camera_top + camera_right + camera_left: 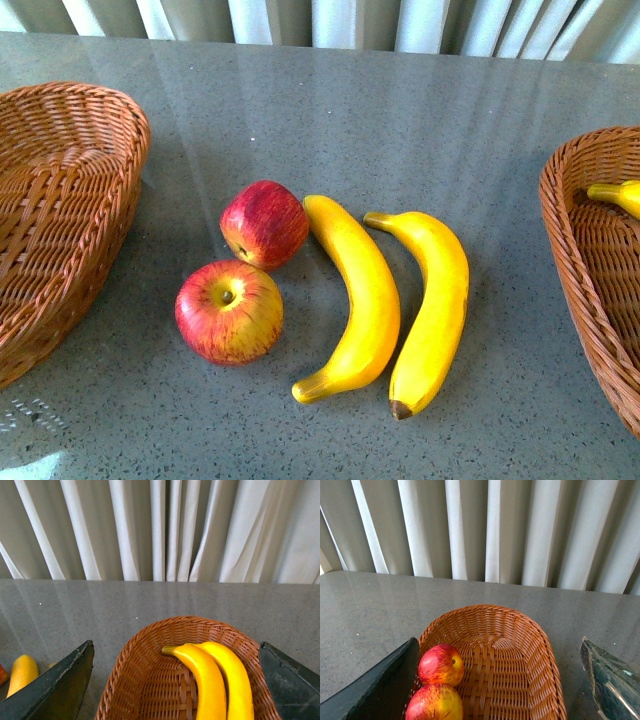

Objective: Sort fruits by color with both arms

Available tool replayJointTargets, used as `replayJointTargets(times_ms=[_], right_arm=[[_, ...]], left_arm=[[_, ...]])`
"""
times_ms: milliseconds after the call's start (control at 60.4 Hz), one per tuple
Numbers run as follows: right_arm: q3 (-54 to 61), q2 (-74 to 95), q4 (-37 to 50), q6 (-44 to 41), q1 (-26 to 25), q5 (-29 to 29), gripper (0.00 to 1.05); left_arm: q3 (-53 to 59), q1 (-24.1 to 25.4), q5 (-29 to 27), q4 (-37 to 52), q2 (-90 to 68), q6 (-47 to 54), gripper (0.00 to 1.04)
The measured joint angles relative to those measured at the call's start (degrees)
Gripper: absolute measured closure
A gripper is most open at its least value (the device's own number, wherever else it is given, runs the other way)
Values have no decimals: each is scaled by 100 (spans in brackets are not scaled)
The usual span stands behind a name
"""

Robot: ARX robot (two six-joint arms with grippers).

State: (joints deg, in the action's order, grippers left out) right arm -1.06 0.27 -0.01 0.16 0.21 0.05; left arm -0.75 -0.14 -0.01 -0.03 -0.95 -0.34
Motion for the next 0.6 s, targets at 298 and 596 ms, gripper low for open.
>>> replayJointTargets(times_ms=[298, 596], right_arm=[[0, 0, 0, 0, 0, 0, 9], [0, 0, 0, 0, 0, 2, 9]], left_arm=[[0, 0, 2, 0, 0, 0, 9], [0, 0, 0, 0, 0, 0, 9]])
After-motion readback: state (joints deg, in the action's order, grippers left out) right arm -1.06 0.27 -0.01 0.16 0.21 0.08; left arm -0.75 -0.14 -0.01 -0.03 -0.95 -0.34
